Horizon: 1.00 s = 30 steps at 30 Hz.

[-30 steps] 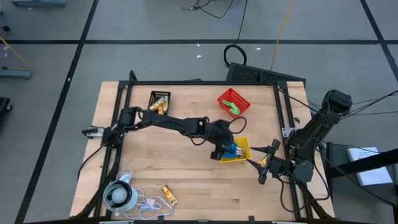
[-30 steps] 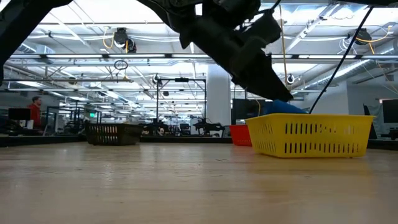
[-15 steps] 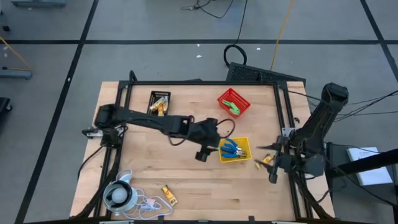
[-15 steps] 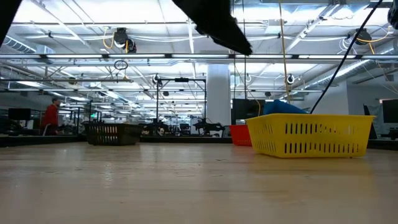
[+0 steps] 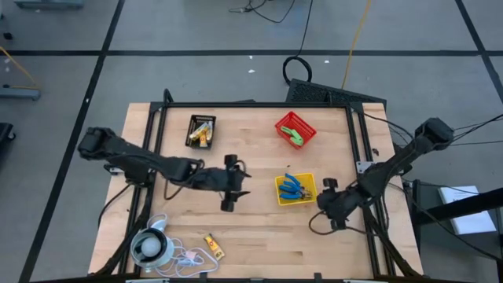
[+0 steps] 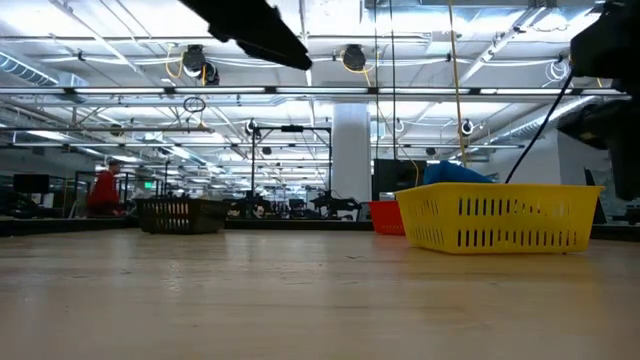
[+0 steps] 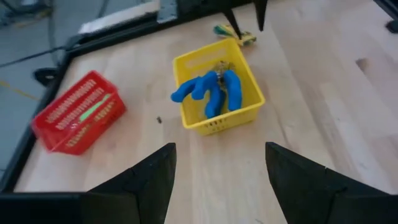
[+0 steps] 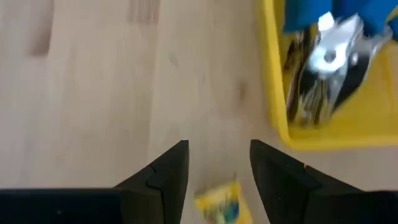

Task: Pick & Place School Supplies
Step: Put the yellow crayon pack into the black bin

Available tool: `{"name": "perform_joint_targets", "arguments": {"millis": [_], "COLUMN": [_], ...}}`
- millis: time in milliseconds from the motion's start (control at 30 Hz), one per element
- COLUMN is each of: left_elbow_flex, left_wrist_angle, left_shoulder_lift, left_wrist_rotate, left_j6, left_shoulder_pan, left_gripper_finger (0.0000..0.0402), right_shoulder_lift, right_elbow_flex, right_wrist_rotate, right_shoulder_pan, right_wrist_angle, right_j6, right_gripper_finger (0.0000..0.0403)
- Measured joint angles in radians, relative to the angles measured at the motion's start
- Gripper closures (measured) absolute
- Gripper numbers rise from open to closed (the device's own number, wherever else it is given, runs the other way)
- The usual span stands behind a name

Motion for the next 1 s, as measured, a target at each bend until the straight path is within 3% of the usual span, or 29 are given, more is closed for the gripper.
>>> {"name": "perform_joint_targets", "arguments": {"millis": [233,467,733,1000], "left_elbow_flex": [-0.085,-0.101,-0.102,-0.102], "left_wrist_angle": [0.045,0.041,0.040,0.040], "left_shoulder_lift": [-0.029,-0.028,-0.028,-0.028], "left_wrist_rotate": [-0.107,-0.125,-0.153,-0.153], "left_j6": [-0.057,-0.091,-0.078,-0.078], "left_shoulder_pan": [-0.062,-0.088,-0.109,-0.109], "left_gripper_finger": [0.0156,0.0156,0.0156,0.0156], "right_shoulder_lift": [-0.002,0.009,0.049,0.144], "right_elbow_flex": [0.124,0.084,0.024,0.019], "right_wrist_rotate": [-0.139,-0.234,-0.215,-0.212], "right_shoulder_pan": [-0.041,-0.072,-0.072,-0.069], "right_wrist_angle": [-0.316,-0.454,-0.380,-0.202], "right_j6": [-0.050,0.014,-0.020,-0.051], "right_gripper_finger": [0.0240,0.0208,0.0149,0.0146]}}
